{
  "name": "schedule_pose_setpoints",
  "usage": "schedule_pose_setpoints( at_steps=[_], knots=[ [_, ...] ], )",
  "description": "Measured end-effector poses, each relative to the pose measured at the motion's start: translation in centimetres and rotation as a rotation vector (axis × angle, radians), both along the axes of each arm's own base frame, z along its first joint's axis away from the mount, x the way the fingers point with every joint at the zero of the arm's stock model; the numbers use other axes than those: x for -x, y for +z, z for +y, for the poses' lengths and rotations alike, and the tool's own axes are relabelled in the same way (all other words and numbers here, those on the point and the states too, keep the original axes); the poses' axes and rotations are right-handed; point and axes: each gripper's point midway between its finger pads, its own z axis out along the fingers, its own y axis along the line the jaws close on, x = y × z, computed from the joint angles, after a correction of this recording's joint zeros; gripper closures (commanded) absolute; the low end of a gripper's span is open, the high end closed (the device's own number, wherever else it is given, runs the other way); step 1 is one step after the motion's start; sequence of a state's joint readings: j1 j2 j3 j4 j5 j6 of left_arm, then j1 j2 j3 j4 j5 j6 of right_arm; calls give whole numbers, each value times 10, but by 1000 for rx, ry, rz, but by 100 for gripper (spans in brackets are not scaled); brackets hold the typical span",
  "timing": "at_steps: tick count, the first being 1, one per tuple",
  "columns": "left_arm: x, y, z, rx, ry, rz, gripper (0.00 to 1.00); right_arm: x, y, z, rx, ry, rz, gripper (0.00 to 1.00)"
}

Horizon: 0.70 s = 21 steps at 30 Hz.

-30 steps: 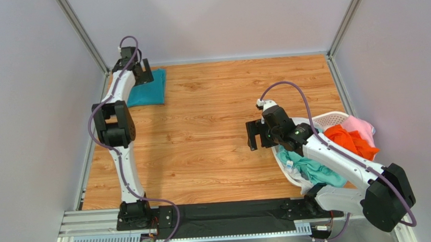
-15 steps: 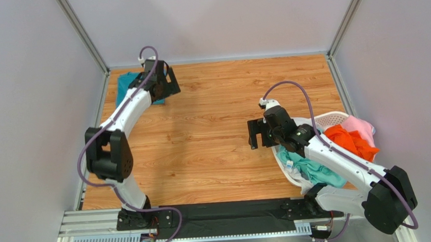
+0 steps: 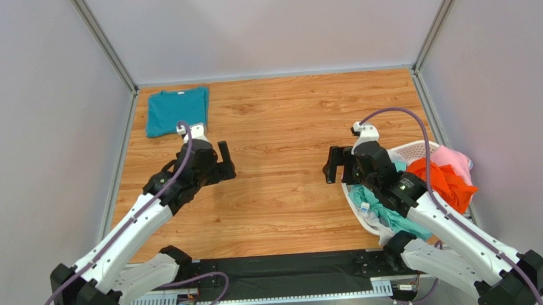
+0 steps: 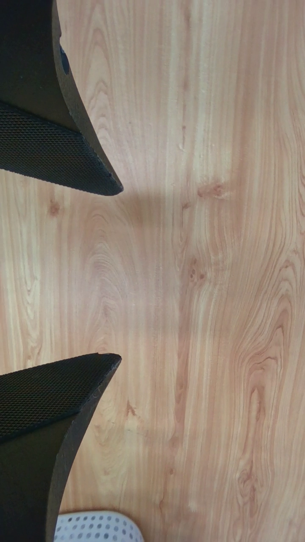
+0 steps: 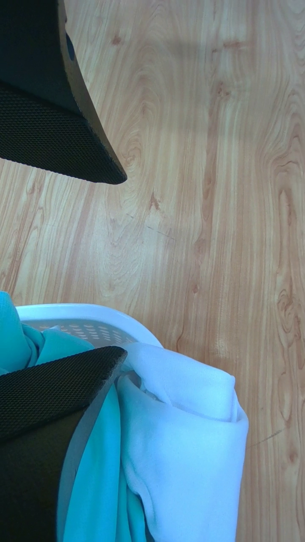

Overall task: Fold and stack the t-shirts
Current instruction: Reset both grippers

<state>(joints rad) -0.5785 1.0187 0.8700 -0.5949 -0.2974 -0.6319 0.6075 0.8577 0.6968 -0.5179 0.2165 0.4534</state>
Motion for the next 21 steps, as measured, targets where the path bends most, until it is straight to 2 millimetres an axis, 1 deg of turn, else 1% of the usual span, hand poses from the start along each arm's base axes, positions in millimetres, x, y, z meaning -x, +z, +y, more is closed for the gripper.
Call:
schedule_pose_setpoints(
  at_steps=[4,8,11,14,21],
  knots=[
    [15,13,11,31,10,-38,0,2,17,-4,-42,-13,-61,0],
    [24,28,24,34,41,-87,0,4,30,-8,-68,-26,-107,0],
    [28,35,34,30,73,-115,0,5,37,-11,-79,-36,-134,0],
    [29,37,41,16,96,-128,0,5,40,-13,-82,-43,-146,0],
    [30,34,47,-10,120,-119,0,4,40,-15,-75,-58,-151,0]
  ],
)
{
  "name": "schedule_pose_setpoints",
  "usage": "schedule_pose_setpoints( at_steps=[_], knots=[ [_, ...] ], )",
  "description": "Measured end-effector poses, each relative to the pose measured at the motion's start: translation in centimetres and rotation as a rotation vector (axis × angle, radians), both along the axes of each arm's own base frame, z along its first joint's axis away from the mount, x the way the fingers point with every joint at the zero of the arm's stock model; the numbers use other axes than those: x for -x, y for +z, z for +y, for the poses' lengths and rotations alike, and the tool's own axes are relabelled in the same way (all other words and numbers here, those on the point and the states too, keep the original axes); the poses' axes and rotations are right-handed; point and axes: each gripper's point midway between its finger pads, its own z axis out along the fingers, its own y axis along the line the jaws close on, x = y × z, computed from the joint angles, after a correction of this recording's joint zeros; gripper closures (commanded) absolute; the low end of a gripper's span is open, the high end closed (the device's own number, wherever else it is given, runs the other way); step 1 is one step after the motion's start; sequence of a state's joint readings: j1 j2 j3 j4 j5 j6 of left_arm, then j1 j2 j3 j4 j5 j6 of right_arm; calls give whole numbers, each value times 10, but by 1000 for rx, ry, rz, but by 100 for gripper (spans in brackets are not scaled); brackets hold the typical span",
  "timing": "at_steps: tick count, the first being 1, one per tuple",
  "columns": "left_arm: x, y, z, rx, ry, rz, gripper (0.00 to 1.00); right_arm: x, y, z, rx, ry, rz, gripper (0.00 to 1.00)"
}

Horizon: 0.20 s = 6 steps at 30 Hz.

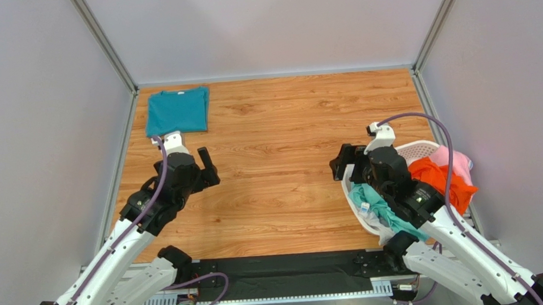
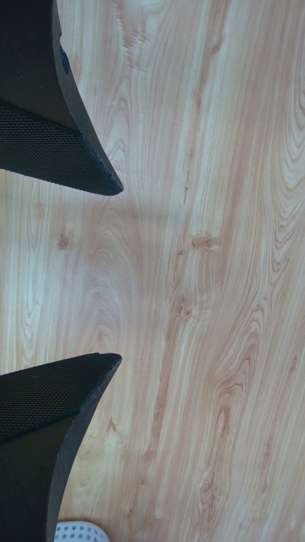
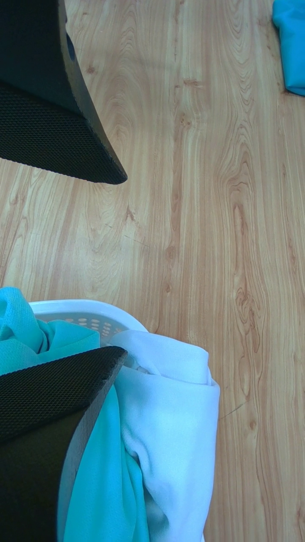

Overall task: Fold and stack the t-shirts
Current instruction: Reset both grippers

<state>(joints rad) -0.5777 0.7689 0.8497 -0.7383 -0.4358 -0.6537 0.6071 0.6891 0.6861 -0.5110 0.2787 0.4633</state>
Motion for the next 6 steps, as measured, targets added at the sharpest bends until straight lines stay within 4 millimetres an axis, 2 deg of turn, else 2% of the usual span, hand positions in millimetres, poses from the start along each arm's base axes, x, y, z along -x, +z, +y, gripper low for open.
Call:
schedule_pose_setpoints(
  at_steps=[6],
  knots=[
    [-3,-2,5,-21,28,1,0,-2,-1,-3,9,-15,-1,0]
  ],
)
